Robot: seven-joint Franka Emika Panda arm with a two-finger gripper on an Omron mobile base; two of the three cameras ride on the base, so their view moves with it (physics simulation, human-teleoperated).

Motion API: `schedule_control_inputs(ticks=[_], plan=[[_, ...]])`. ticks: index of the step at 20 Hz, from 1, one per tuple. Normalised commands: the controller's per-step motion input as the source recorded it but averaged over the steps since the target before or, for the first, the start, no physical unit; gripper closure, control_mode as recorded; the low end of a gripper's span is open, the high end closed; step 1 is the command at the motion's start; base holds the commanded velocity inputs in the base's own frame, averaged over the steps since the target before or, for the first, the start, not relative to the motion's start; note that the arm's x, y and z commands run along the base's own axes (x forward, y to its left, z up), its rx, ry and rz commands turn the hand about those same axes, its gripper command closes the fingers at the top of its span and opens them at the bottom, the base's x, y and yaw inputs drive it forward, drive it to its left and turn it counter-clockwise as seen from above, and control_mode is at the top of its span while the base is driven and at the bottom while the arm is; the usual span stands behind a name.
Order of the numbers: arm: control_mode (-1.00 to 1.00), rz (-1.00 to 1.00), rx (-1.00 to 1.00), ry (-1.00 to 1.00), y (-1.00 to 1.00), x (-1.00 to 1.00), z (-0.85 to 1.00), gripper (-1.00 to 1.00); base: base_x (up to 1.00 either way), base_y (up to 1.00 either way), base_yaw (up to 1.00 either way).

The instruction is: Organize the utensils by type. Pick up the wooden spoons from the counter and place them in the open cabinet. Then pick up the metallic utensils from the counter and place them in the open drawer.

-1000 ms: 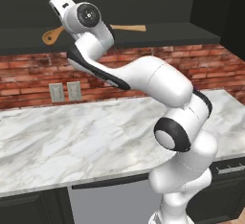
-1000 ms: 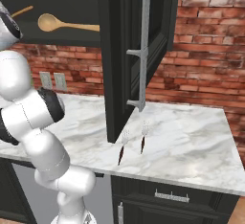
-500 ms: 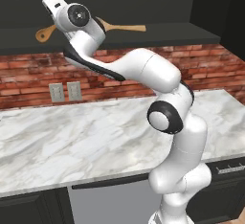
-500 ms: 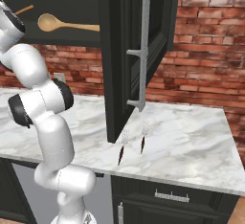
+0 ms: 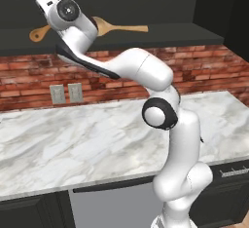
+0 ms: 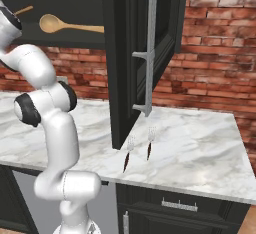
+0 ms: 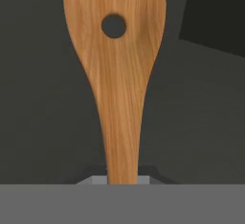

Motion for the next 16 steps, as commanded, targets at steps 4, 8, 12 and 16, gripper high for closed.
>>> schedule_control_inputs(ticks=[4, 8, 12, 16], plan=[[-1.0, -0.01, 0.0, 0.09, 0.0, 0.13, -0.2, 1.0, 0.0, 0.0, 0.0], [-1.0, 0.0, 0.0, 0.04, 0.0, 0.11, -0.27, 1.0, 0.0, 0.0, 0.0], [-1.0, 0.0, 0.0, 0.0, 0.0, 0.22, -0.28, 1.0, 0.0, 0.0, 0.0], [-1.0, 0.0, 0.0, -0.01, 0.0, 0.42, -0.08, 1.0, 0.0, 0.0, 0.0]])
